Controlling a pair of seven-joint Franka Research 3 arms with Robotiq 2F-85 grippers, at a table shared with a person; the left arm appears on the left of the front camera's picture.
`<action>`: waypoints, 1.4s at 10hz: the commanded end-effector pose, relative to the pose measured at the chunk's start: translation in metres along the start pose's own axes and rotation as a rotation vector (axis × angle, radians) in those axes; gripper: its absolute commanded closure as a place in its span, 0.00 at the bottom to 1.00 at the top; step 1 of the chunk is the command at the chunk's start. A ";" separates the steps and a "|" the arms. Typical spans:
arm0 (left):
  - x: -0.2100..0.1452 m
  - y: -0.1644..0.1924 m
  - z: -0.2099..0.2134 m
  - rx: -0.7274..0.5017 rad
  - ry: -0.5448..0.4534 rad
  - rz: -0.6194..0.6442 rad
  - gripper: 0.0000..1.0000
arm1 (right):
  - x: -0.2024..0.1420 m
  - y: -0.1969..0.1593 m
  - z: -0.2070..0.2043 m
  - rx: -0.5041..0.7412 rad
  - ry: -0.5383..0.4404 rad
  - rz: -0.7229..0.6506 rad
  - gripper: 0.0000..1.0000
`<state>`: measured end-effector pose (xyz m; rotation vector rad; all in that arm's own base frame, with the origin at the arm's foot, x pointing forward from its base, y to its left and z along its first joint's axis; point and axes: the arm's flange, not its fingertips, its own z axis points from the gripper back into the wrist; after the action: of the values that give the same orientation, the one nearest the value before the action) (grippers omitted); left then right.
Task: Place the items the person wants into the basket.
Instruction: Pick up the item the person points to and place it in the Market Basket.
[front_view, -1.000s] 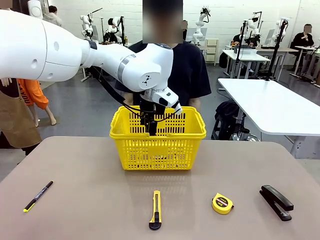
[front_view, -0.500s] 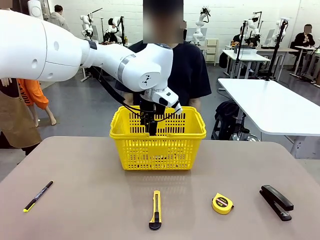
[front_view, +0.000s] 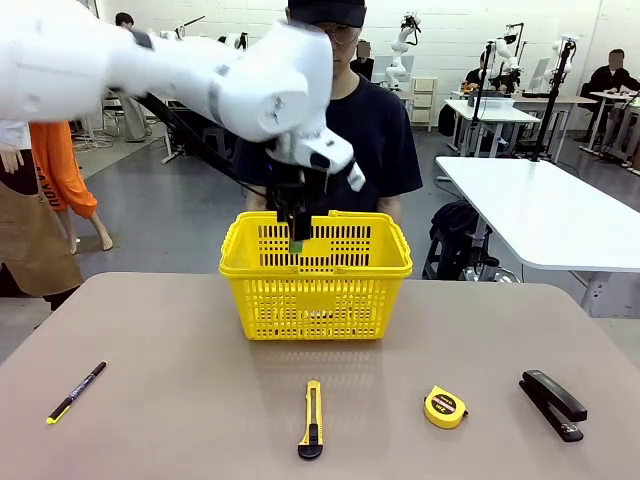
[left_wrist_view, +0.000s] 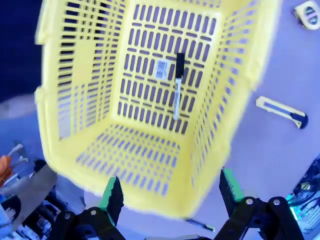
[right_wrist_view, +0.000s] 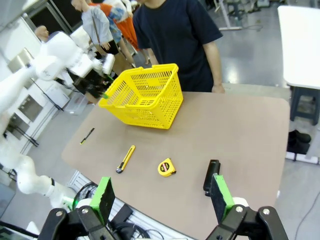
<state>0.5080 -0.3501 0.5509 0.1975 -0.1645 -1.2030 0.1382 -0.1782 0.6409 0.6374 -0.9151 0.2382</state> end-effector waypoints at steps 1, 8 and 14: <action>-0.092 -0.045 0.033 0.041 -0.082 0.063 0.00 | 0.000 0.001 0.000 0.008 -0.002 0.008 0.00; -0.243 -0.080 0.039 -0.025 -0.214 0.225 0.00 | 0.000 0.001 0.000 0.008 -0.002 0.008 0.00; -0.250 -0.079 0.032 -0.026 -0.177 0.252 0.00 | 0.000 0.001 0.000 0.008 -0.002 0.008 0.00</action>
<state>0.3464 -0.1474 0.5593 0.0385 -0.3127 -0.9680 0.1381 -0.1782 0.6410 0.6369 -0.9153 0.2377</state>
